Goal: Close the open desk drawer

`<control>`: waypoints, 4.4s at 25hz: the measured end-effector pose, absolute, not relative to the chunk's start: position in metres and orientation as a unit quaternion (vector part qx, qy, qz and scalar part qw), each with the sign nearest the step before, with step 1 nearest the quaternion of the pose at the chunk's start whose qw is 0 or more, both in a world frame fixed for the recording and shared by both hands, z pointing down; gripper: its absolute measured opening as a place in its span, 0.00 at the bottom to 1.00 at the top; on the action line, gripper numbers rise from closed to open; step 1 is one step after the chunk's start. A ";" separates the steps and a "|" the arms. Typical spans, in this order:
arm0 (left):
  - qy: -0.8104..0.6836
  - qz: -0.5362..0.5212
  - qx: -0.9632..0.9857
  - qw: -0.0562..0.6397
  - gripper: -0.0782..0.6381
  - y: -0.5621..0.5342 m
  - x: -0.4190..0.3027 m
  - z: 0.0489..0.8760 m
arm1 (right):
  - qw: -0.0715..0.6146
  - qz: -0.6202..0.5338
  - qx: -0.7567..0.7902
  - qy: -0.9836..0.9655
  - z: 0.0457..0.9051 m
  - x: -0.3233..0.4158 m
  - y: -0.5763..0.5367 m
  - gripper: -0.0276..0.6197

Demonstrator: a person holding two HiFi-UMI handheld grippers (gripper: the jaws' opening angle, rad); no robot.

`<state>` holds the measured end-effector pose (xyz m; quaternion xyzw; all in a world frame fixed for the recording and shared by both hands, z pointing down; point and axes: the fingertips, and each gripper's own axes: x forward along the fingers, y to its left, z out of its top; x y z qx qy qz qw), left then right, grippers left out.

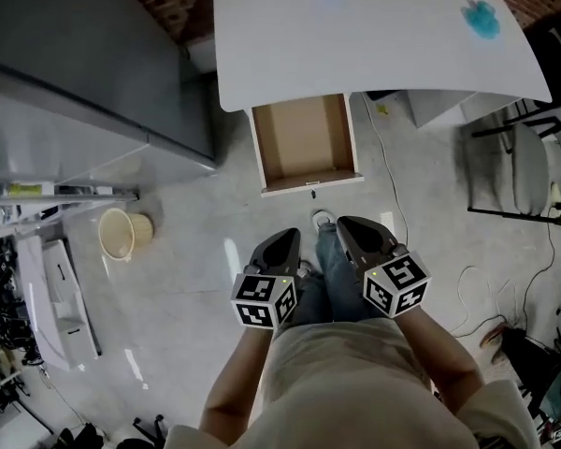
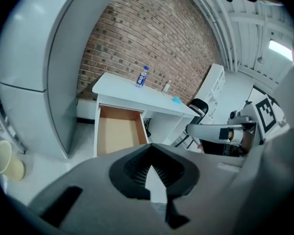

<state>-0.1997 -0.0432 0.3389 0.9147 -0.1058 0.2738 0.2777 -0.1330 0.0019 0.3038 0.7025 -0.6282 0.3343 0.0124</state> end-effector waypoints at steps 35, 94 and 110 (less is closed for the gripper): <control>-0.120 0.304 0.892 0.312 0.26 -0.063 -0.123 0.624 | 0.035 0.404 0.695 -0.593 0.623 -0.049 -0.023 0.13; -0.139 0.280 0.876 0.368 0.43 -0.094 -0.085 0.638 | 0.045 0.417 0.683 -0.597 0.634 -0.045 -0.055 0.34; -0.140 0.263 0.883 0.363 0.42 -0.099 -0.075 0.608 | 0.037 0.406 0.684 -0.605 0.604 -0.034 -0.060 0.33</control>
